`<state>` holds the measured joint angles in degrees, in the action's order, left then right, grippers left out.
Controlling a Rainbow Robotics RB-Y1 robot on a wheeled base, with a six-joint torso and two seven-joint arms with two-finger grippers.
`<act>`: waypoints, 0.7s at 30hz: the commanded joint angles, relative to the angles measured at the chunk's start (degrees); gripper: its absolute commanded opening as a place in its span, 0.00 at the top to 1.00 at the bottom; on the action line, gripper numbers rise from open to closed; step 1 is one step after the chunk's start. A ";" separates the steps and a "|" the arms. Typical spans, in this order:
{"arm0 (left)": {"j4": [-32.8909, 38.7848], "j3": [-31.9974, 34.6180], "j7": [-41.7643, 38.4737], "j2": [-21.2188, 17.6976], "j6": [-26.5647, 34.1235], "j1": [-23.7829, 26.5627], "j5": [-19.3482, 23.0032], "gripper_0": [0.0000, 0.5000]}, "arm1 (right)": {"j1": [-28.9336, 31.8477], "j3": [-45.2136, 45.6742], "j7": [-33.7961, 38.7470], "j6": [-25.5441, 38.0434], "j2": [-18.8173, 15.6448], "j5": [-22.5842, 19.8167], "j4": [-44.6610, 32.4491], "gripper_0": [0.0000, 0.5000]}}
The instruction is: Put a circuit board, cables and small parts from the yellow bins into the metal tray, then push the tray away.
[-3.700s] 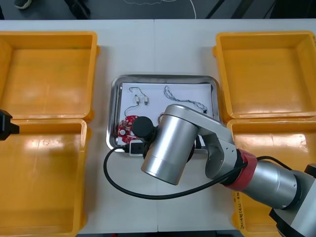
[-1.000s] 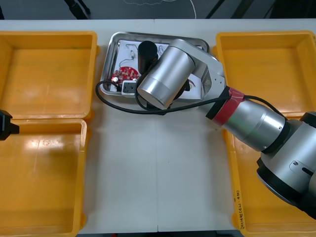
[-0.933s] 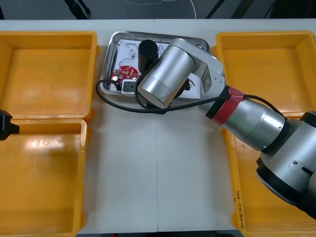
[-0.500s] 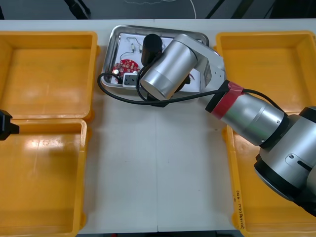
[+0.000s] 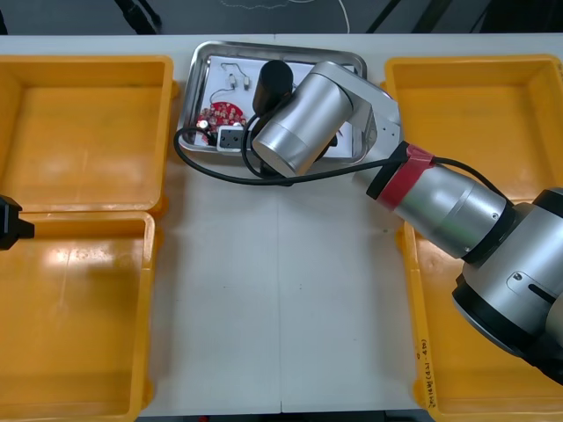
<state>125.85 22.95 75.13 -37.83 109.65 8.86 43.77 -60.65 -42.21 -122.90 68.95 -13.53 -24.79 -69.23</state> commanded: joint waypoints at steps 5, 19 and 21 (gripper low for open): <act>2.03 1.57 0.89 -2.78 0.35 -0.95 -0.35 0.00 | -3.16 1.69 -4.72 -2.85 1.22 1.32 1.21 1.00; 2.03 1.57 0.89 -2.78 0.35 -0.95 -0.35 0.00 | -3.16 1.78 -7.35 -3.56 1.22 1.76 2.17 0.69; 2.03 1.57 0.89 -2.78 0.35 -0.95 -0.35 0.00 | -3.16 1.69 -7.70 -3.64 1.22 1.94 2.17 0.42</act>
<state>125.85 22.95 75.13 -37.83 109.65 8.86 43.77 -60.68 -42.21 -128.28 65.86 -13.45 -23.62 -66.46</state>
